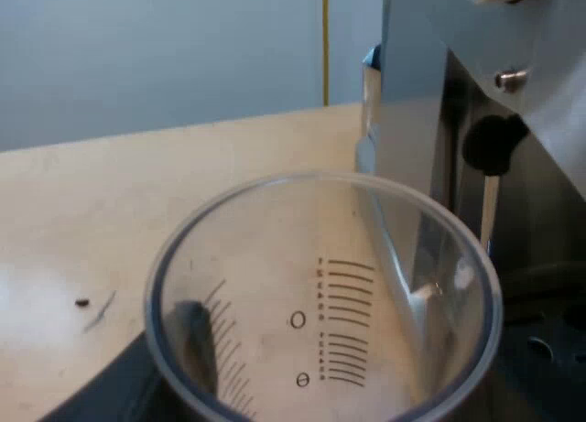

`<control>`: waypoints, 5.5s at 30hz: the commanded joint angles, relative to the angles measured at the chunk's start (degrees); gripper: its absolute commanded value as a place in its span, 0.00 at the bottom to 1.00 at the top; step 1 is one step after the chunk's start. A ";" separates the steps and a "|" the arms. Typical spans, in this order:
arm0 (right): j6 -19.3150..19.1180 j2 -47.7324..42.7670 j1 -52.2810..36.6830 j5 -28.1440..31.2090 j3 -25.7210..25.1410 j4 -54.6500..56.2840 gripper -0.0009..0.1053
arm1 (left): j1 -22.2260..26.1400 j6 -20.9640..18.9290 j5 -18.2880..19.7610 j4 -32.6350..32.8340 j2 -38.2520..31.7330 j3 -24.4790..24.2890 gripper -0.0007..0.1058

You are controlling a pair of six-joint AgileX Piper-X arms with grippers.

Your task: Pour the beans into the coffee machine

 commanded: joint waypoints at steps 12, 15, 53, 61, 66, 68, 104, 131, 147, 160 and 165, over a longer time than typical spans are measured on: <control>4.19 -0.04 0.04 4.85 -5.56 -4.83 0.61 | -0.27 0.56 1.22 12.29 -0.47 -16.89 0.23; 4.06 -0.17 0.04 6.89 -7.38 -4.56 0.61 | -0.27 2.57 2.61 13.01 -0.30 -19.78 0.23; 1.42 9.06 0.04 18.82 -15.78 -13.46 0.61 | -18.59 2.89 -1.48 19.08 29.59 -54.95 0.23; 1.42 9.06 0.04 18.82 -15.78 -13.28 0.61 | -18.77 4.75 -1.73 19.63 37.15 -62.64 0.23; 1.42 9.06 0.04 18.82 -15.78 -13.28 0.61 | -18.77 5.37 -1.88 23.12 41.14 -67.16 0.23; 1.42 9.06 0.04 18.82 -15.78 -13.28 0.61 | -18.77 6.00 -2.09 24.85 42.95 -69.22 0.23; 1.42 9.06 0.04 18.82 -15.78 -11.32 0.61 | -28.95 31.00 -23.78 25.26 56.48 -81.17 0.23; 1.42 9.06 0.04 18.82 -15.78 -11.32 0.61 | -34.28 73.58 -34.22 18.94 59.24 -81.05 0.29; 2.07 9.06 0.04 18.82 -15.78 -11.32 0.61 | -34.28 95.63 -33.42 18.94 59.33 -81.05 0.29; 2.07 9.06 0.04 18.51 -15.78 -11.32 0.61 | -34.28 104.39 -30.40 18.94 59.33 -81.05 0.29; 2.07 9.06 0.04 18.51 -15.78 -11.32 0.61 | -34.28 108.28 -28.01 18.94 59.33 -81.05 0.29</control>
